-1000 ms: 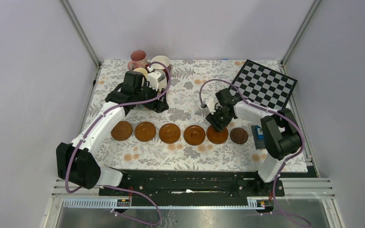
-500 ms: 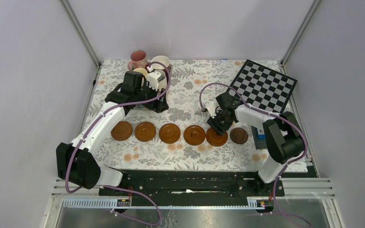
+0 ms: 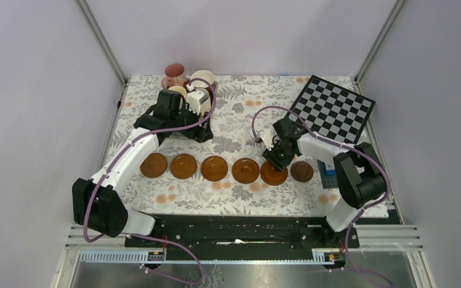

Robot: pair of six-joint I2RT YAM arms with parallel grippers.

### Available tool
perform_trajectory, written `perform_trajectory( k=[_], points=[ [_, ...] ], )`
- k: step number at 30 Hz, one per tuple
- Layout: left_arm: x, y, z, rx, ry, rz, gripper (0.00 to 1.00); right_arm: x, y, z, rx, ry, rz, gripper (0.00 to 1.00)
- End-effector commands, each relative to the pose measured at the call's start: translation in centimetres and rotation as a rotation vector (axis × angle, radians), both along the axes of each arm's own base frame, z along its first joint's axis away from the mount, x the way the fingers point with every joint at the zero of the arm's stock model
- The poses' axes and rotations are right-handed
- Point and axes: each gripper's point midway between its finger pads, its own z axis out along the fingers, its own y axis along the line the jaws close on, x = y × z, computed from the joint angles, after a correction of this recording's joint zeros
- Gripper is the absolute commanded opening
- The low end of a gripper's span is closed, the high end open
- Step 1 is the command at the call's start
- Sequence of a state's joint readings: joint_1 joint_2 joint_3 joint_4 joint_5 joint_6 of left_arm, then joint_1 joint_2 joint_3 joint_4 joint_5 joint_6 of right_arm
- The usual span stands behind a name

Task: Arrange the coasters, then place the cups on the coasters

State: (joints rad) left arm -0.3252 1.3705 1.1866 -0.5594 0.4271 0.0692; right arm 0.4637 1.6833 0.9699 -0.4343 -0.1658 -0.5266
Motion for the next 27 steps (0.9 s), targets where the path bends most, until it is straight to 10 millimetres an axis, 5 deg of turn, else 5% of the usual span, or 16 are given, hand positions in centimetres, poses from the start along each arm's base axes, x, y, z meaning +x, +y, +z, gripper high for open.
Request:
perform_trajectory(
  k=[1, 11, 16, 21, 27],
  points=[
    [0.9, -0.5, 1.5, -0.033, -0.048, -0.016, 0.7, -1.1, -1.2, -0.1, -0.063, 0.001, 0.02, 0.52],
    [1.0, -0.5, 1.1, -0.025, -0.043, -0.021, 0.7, -0.8, -1.6, 0.2, -0.081, -0.023, 0.015, 0.54],
    [1.8, -0.6, 1.0, -0.012, -0.047, -0.017, 0.7, -0.1, -0.3, 2.7, -0.004, -0.057, -0.008, 0.61],
    [4.1, -0.9, 1.2, 0.009, -0.063, 0.008, 0.71, 1.9, 1.4, 6.4, 0.083, -0.147, -0.033, 0.65],
    [9.2, -1.7, -0.2, 0.09, -0.09, 0.129, 0.71, 3.9, 2.5, 10.0, 0.16, -0.247, -0.096, 0.68]
  ],
)
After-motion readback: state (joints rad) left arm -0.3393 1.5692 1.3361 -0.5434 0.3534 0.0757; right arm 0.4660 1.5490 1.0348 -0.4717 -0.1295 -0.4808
